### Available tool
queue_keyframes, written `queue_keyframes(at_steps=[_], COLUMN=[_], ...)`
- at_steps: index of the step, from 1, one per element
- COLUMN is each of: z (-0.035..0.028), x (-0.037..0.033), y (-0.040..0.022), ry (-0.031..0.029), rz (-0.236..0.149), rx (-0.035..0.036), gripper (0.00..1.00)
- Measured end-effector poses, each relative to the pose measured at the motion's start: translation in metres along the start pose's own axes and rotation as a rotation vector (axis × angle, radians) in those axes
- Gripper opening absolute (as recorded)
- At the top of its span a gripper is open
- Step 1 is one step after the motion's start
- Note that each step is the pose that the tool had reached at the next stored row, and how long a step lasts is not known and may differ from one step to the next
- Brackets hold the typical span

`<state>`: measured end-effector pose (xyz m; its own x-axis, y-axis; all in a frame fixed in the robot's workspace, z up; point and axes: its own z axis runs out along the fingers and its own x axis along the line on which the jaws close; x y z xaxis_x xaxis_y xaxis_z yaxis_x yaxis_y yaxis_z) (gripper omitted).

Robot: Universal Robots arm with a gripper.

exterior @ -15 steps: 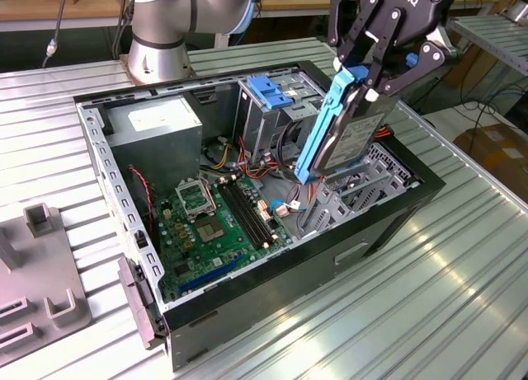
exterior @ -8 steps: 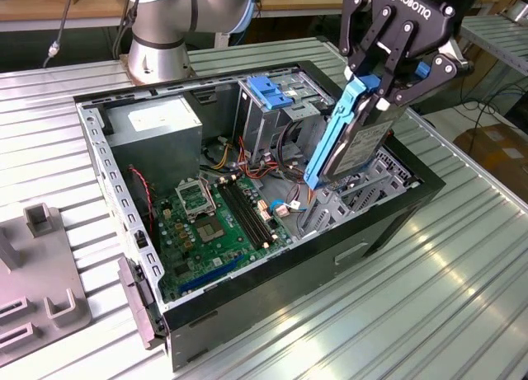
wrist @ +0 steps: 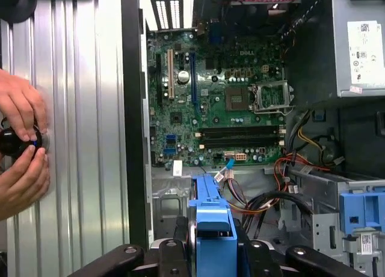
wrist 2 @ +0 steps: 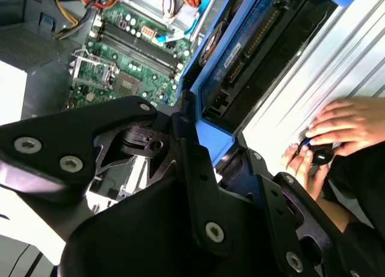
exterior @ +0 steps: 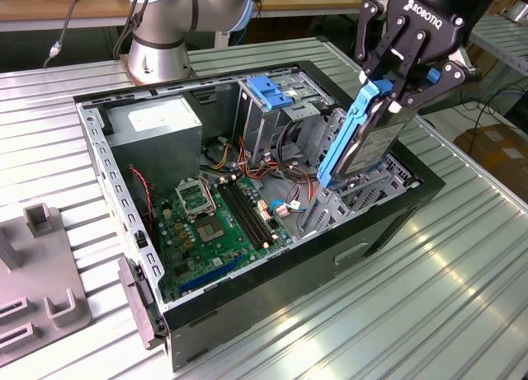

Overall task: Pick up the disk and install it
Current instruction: 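Insert the disk into the insertion slot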

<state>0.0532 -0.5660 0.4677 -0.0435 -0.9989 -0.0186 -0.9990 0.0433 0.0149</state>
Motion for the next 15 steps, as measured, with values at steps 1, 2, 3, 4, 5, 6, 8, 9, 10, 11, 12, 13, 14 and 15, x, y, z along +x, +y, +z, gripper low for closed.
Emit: queue_keyframes(at_steps=[1,2,3,4,5,6,8,9,10,11,12,13,14,15], z=[0.0002,0.0005,0.0007,0.0008,0.0011,0.0016,0.003,0.0045,0.0054,0.0059,0.0064,0.0069,0.0079,0.0084], x=[-0.0002,-0.0004,-0.0005,-0.0007,-0.0008,-0.0009,-0.0009,-0.0006,-0.0005,-0.0005,-0.0005,-0.0005,-0.0003,-0.0003], y=[-0.0037,-0.0086,-0.0121,-0.0168,-0.0191,-0.0206,-0.0207,-0.0208,-0.0208,-0.0208,-0.0208,-0.0208,-0.0208,-0.0209], ry=[0.0,0.0002,0.0002,0.0004,0.0003,0.0003,0.0005,0.0004,0.0003,0.0004,0.0005,0.0004,0.0003,0.0003], rz=[-0.002,-0.006,-0.009,-0.011,-0.012,-0.015,-0.016,-0.016,-0.016,-0.016,-0.016,-0.016,-0.013,-0.011], rx=[0.0,-0.0001,-0.0002,-0.0002,-0.0003,-0.0003,-0.0005,-0.0005,-0.0005,-0.0006,-0.0006,-0.0005,-0.0005,-0.0005], gripper=[0.37,0.37,0.37,0.37,0.37,0.37,0.37,0.37,0.37,0.37,0.37,0.37,0.37,0.37])
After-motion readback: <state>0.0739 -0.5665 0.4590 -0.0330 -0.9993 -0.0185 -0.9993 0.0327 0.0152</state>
